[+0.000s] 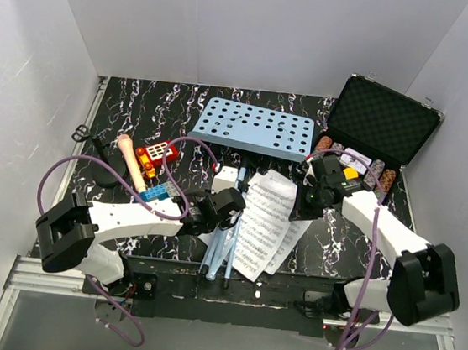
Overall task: Pack up the instrument practice props
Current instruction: Adjust the music stand at the center of the board.
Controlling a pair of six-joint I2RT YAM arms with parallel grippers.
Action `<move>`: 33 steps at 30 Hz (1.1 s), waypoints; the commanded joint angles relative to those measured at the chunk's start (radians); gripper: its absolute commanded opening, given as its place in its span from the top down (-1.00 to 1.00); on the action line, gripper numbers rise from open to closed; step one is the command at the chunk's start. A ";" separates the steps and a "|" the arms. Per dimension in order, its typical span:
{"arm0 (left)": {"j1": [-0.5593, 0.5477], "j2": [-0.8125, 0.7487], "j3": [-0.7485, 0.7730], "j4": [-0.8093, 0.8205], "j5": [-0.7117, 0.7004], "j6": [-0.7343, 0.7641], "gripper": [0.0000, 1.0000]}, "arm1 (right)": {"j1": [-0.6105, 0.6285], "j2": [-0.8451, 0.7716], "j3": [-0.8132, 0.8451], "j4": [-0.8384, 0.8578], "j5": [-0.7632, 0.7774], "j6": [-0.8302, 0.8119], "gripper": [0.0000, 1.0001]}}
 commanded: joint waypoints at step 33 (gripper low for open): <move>0.003 -0.078 -0.044 0.099 0.014 0.011 -0.30 | -0.133 -0.065 0.015 -0.036 0.083 0.075 -0.03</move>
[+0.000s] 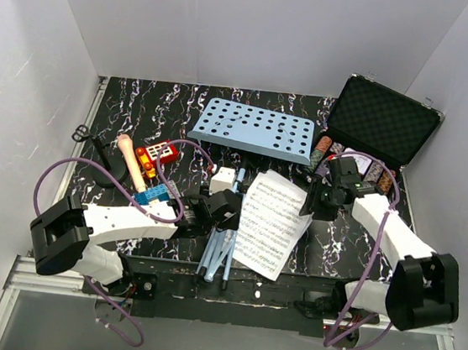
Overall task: Pack up the instrument practice props
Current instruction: Adjust the music stand at the center of the board, then reset both arms
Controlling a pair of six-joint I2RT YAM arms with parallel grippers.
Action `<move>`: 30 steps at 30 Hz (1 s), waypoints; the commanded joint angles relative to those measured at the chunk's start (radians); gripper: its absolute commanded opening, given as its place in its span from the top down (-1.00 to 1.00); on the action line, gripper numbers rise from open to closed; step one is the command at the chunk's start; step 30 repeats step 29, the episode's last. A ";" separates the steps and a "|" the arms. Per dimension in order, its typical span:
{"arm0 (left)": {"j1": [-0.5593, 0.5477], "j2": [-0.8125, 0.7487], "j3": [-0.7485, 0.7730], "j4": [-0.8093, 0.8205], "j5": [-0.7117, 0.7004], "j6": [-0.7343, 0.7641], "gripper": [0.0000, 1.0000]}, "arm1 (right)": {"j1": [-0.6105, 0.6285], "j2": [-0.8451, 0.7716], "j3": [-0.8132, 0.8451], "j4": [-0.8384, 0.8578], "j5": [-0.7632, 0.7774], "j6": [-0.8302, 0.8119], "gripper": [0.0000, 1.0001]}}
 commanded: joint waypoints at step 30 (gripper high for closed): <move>0.012 -0.257 0.204 -0.555 -0.342 -0.334 -0.96 | 0.060 -0.653 -0.198 0.210 -0.100 0.106 -0.02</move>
